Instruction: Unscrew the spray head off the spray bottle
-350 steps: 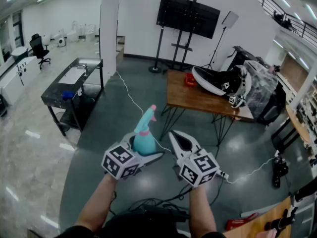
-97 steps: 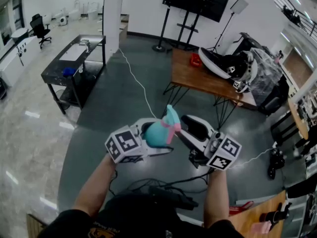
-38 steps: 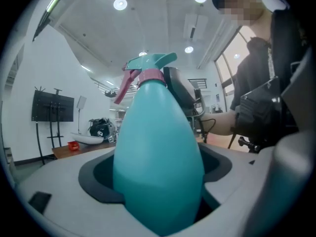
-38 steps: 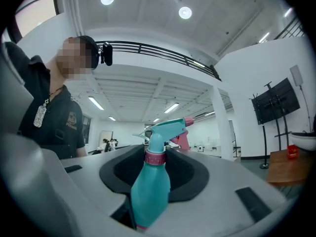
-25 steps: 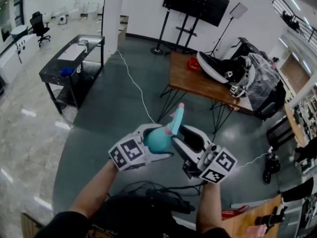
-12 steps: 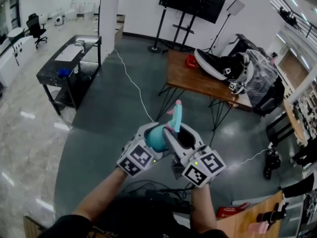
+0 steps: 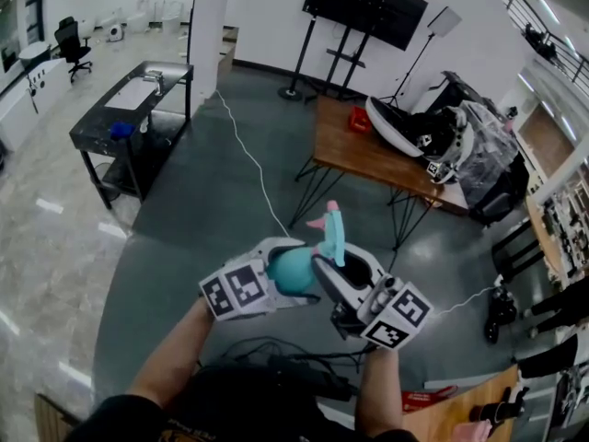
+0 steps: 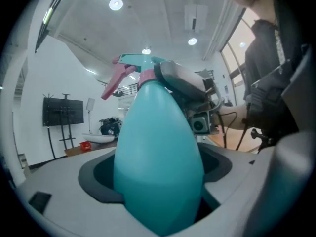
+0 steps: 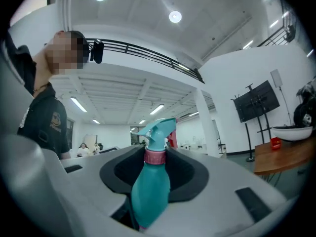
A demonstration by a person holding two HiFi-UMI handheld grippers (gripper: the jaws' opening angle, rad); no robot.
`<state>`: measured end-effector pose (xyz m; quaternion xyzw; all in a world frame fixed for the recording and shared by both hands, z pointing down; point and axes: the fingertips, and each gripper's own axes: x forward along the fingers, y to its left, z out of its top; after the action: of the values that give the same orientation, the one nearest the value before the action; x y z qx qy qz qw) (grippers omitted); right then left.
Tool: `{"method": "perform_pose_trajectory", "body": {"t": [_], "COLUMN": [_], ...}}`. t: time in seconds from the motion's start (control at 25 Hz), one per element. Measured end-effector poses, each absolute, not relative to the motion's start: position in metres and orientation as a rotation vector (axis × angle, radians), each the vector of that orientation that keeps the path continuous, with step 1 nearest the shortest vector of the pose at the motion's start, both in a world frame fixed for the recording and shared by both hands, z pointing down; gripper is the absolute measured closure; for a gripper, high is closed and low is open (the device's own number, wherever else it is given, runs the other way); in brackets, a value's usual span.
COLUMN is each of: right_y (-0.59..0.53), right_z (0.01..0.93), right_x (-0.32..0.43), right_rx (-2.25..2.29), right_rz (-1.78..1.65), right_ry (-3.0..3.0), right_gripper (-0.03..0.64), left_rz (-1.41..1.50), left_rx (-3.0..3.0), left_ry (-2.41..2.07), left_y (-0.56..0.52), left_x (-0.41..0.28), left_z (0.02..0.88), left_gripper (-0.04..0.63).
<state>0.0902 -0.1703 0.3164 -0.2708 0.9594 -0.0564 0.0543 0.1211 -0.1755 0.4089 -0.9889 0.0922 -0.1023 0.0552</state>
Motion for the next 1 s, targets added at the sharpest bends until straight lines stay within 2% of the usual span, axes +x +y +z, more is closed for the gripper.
{"method": "perform_pose_trajectory", "body": {"t": [0.28,1.0], "right_y": [-0.153,-0.170], "right_z": [0.308,0.262], "right_x": [0.091,0.112], "right_rx": [-0.633,-0.875], "right_rz": [-0.110,0.070], "right_ry": [2.936,2.802], "right_gripper": [0.479,0.479], "left_rz": [-0.218,-0.471], "left_rx": [-3.058,-3.050], "left_ry": [0.019,0.326], "left_y": [-0.150,-0.180], "left_x": [0.120,0.118], "left_z": [0.402,0.446], "left_gripper": [0.163,0.163]}}
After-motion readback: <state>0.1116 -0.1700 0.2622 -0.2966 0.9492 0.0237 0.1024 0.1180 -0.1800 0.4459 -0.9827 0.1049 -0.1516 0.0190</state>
